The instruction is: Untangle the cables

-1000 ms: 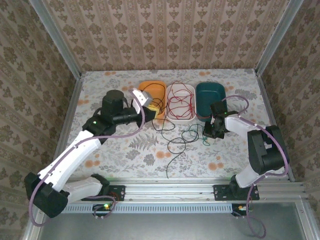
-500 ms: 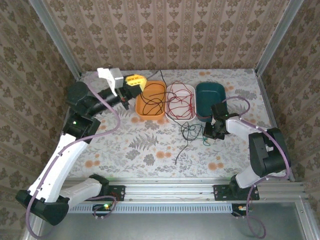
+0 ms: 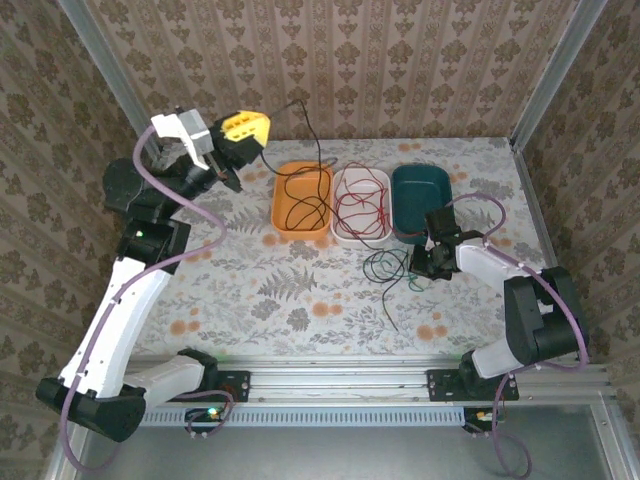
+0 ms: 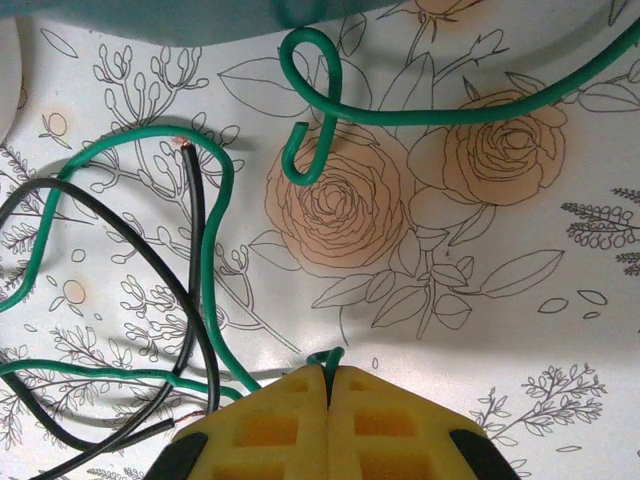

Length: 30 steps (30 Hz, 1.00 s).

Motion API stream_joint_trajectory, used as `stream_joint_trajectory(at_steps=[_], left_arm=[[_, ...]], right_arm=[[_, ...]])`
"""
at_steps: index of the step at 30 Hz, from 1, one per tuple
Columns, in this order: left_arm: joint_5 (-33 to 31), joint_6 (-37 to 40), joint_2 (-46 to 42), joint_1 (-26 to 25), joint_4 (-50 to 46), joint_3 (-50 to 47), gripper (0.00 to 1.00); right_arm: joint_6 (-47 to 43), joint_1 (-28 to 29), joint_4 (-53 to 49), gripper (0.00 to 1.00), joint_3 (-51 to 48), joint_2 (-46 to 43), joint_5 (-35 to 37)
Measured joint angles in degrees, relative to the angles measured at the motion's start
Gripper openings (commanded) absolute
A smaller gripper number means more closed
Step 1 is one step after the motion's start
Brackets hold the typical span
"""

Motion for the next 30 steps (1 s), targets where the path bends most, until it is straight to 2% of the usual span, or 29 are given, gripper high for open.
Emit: stream_joint_trajectory(at_steps=[9,12,19,26,30], left_arm=[[-15.3,0.1,0.0,1.9,0.4,4.5,0.00],[-18.5,-0.5,0.1,3.6,0.6,5.0,0.00],[-19.6,-3.0,4.5,7.2,2.0,10.6,0.00],[-19.0,-4.0,12.3,12.1,2.1,18.0,0.00],[-17.4,-4.7,17.6,13.0,2.3,24.0,0.00]], right_arm=[[0.2,0.0,1.3,0.00,-1.7,-3.7,1.9],[0.3,0.0,1.7,0.00,-1.9,-4.3,2.5],[0.5,0.0,2.5,0.00,-2.0,-5.1,2.5],[0.4,0.1,3.4,0.00,-2.0,-5.4,1.0],[0.3,0.1,3.8,0.00,-2.0,-5.7,0.3]])
